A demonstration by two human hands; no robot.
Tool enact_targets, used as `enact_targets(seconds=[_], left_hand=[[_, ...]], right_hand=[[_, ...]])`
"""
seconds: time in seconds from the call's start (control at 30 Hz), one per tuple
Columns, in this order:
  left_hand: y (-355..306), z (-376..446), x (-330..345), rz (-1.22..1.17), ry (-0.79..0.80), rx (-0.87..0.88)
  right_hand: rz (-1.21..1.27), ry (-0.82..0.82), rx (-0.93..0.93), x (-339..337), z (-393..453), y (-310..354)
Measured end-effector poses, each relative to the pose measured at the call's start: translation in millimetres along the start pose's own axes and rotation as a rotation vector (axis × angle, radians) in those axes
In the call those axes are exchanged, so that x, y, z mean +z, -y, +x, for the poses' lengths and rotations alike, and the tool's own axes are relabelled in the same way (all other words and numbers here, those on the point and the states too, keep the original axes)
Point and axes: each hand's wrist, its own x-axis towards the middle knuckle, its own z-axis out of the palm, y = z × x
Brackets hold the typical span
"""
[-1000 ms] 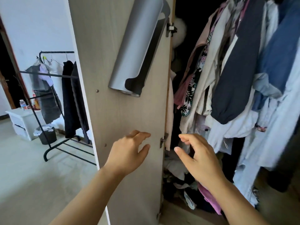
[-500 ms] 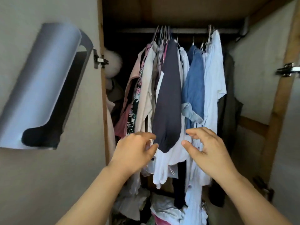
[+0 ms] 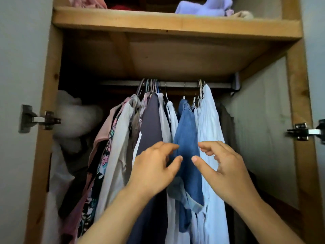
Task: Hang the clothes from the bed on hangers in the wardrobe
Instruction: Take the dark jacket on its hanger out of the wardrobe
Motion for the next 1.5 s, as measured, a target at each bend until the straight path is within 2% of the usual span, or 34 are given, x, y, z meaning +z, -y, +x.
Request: enact_targets(seconds=[0.3,0.57,0.7,0.83,1.0,1.07,1.27,1.5], left_hand=[[-20,89,31,-0.116,-0.073,0.149],[-37,173,54,-0.142,-0.083,0.245],[-34,209,70,-0.101,-0.041,0.294],[-26,235,89,-0.155,0.026,0.394],[-13,255,113,-0.092,0.155,0.463],[-8,258,121,-0.050,0.140,0.458],[1,257,136,-0.148,0.087,0.350],[2,251,153,-0.212,0.015,0.318]], right_hand=[[0.047,-0.182,-0.031,-20,69,-51],[-0.107,-0.256,0.012,-35,126,-76],[-0.208,-0.239,0.043,-32,154,-91],[-0.293,-0.206,0.090,-25,174,-115],[-0.256,-0.200,0.113,-17,193,-141],[-0.238,-0.184,0.112,-13,196,-151],[-0.093,-0.122,0.197,-3,204,-171],[0.114,0.030,0.424,4,214,-185]])
